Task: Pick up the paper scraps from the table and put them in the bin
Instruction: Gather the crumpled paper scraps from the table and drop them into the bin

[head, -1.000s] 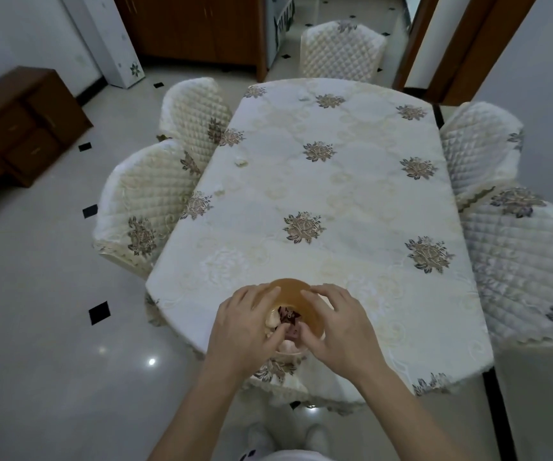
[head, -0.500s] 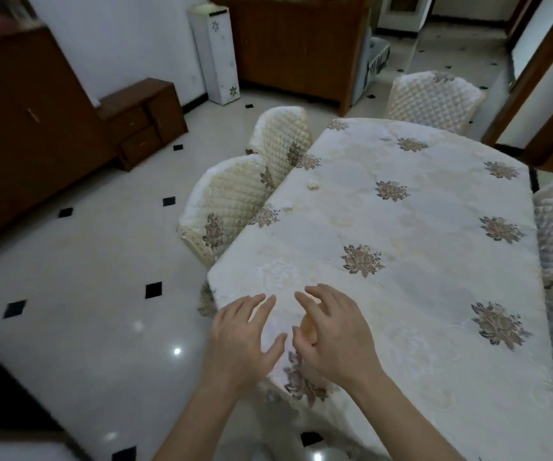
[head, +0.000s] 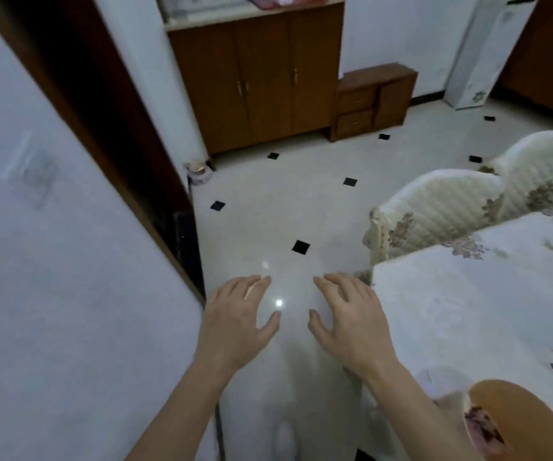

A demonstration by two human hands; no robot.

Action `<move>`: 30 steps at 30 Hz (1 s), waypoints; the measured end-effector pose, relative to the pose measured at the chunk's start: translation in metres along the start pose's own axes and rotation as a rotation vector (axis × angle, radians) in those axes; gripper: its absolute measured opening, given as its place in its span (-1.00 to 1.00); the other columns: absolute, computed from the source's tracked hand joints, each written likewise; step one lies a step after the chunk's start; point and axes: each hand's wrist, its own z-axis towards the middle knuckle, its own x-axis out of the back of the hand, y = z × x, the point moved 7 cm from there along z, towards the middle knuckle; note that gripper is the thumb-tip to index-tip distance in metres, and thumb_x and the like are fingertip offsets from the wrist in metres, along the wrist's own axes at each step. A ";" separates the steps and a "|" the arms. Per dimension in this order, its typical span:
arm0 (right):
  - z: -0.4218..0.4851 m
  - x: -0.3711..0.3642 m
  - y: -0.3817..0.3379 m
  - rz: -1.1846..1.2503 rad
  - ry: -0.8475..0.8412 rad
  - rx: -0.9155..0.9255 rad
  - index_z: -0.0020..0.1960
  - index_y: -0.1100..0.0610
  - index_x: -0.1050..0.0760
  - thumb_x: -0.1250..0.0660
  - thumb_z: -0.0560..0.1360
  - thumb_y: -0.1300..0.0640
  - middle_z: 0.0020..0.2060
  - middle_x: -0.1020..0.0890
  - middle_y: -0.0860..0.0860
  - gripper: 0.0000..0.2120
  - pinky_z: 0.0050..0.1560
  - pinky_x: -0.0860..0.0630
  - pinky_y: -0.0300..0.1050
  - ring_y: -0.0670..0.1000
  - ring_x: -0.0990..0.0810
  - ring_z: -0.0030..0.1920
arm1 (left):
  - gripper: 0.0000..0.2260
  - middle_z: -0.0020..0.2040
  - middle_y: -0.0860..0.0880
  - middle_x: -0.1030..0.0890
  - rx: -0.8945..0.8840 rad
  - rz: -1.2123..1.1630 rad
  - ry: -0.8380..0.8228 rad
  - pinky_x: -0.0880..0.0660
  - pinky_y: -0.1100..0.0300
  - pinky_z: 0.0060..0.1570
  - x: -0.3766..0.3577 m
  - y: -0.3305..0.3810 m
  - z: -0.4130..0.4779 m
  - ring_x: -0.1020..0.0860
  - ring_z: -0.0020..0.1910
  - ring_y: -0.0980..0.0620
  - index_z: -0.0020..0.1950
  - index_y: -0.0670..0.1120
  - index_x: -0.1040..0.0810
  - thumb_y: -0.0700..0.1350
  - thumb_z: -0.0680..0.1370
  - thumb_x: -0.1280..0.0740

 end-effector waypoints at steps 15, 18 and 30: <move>0.122 -0.100 -0.011 -0.004 -0.061 0.072 0.29 0.12 -0.53 -0.36 0.46 -0.04 0.18 -0.61 0.08 -0.55 0.22 -0.52 0.09 0.12 -0.55 0.23 | -0.49 0.28 0.00 -0.57 0.194 -0.065 0.016 -0.51 -0.08 0.14 -0.031 -0.125 0.082 -0.53 0.21 -0.04 0.38 -0.02 -0.48 0.21 0.51 -0.27; 0.174 -0.122 -0.005 -0.009 -0.041 0.046 0.27 0.13 -0.55 -0.36 0.46 -0.03 0.16 -0.63 0.08 -0.57 0.18 -0.53 0.10 0.13 -0.57 0.20 | -0.49 0.28 0.01 -0.58 0.175 -0.078 0.009 -0.51 -0.07 0.15 -0.039 -0.153 0.137 -0.53 0.22 -0.03 0.38 -0.02 -0.48 0.20 0.50 -0.28; 0.352 -0.166 0.027 -0.068 0.017 -0.085 0.26 0.11 -0.56 -0.35 0.42 -0.05 0.12 -0.64 0.03 -0.55 0.15 -0.53 0.05 0.10 -0.58 0.20 | -0.50 0.27 0.03 -0.57 0.044 -0.105 -0.052 -0.49 -0.01 0.16 -0.061 -0.224 0.331 -0.51 0.23 0.00 0.37 0.00 -0.48 0.19 0.49 -0.26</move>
